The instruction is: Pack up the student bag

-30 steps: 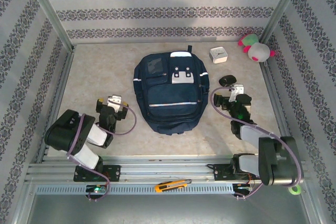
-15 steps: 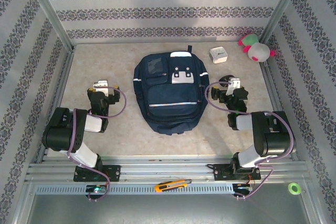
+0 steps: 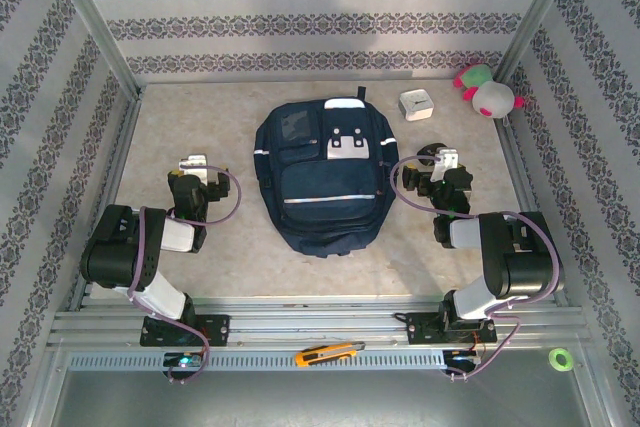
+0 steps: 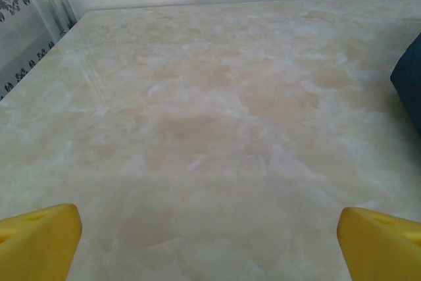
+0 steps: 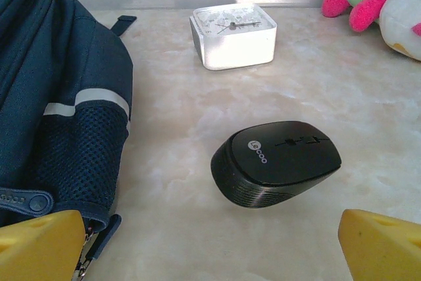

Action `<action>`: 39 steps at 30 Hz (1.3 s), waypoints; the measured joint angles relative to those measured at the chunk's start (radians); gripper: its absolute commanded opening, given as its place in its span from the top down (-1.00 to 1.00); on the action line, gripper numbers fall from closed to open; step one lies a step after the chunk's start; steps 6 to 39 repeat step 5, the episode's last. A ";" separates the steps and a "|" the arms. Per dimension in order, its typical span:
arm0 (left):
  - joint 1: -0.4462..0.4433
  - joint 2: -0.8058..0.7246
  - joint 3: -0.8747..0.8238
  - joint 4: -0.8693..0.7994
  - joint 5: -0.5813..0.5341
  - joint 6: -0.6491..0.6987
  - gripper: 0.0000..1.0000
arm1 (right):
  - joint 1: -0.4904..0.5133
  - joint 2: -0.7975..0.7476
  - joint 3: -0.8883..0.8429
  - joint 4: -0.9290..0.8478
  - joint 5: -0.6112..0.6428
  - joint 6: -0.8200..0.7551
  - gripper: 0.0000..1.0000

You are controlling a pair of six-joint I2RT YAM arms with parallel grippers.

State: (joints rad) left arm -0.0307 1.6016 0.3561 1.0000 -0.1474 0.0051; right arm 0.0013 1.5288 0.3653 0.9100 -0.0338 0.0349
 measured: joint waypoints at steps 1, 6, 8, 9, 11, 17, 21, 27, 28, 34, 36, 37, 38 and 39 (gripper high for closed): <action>0.000 0.000 0.000 0.000 0.002 0.000 -0.99 | 0.000 0.000 0.000 0.000 0.000 0.000 -0.97; 0.000 0.000 0.000 0.000 0.002 -0.007 -0.99 | 0.000 0.000 0.000 0.000 0.000 0.003 -0.96; 0.000 0.000 0.000 0.000 0.002 -0.007 -0.99 | 0.000 0.000 0.000 0.000 0.000 0.003 -0.96; 0.000 0.000 0.000 0.000 0.002 -0.007 -0.99 | 0.000 0.000 0.000 0.000 0.000 0.003 -0.96; 0.000 0.000 0.000 0.000 0.002 -0.007 -0.99 | 0.000 0.000 0.000 0.000 0.000 0.003 -0.96; 0.000 0.000 0.000 0.000 0.002 -0.007 -0.99 | 0.000 0.000 0.000 0.000 0.000 0.003 -0.96; 0.000 0.000 0.000 0.000 0.002 -0.007 -0.99 | 0.000 0.000 0.000 0.000 0.000 0.003 -0.96; 0.000 0.000 0.000 0.000 0.002 -0.007 -0.99 | 0.000 0.000 0.000 0.000 0.000 0.003 -0.96; 0.000 0.000 0.000 0.000 0.002 -0.007 -0.99 | 0.000 0.000 0.000 0.000 0.000 0.003 -0.96; 0.000 0.000 0.000 0.000 0.002 -0.007 -0.99 | 0.000 0.000 0.000 0.000 0.000 0.003 -0.96; 0.000 0.000 0.000 0.000 0.002 -0.007 -0.99 | 0.000 0.000 0.000 0.000 0.000 0.003 -0.96; 0.000 0.000 0.000 0.000 0.002 -0.007 -0.99 | 0.000 0.000 0.000 0.000 0.000 0.003 -0.96; 0.000 0.000 0.000 0.000 0.002 -0.007 -0.99 | 0.000 0.000 0.000 0.000 0.000 0.003 -0.96; 0.000 0.000 0.000 0.000 0.002 -0.007 -0.99 | 0.000 0.000 0.000 0.000 0.000 0.003 -0.96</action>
